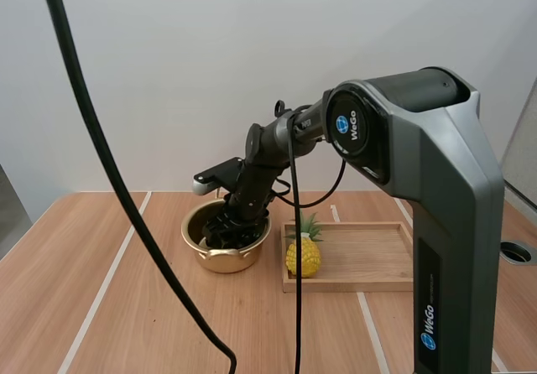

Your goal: Open the pot, put the grape inside, and close it

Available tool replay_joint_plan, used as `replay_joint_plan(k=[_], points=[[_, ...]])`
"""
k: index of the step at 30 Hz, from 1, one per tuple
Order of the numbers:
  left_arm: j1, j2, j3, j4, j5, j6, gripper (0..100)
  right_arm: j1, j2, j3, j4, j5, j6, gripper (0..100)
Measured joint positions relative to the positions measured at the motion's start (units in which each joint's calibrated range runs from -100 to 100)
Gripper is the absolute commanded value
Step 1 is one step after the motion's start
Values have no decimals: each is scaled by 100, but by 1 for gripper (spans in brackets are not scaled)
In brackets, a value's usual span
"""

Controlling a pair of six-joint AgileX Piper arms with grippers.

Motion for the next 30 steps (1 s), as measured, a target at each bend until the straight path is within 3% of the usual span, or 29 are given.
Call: replay_joint_plan(k=[8,24,30], points=[[0,0,0,0,0,0,0,0,-482,38,-10,210,2,100],[0,0,0,0,0,0,0,0,-2812,53,-10,-150,338,100],[0,0,0,0,0,0,0,0,-3765,53,-277,-702,858,100]])
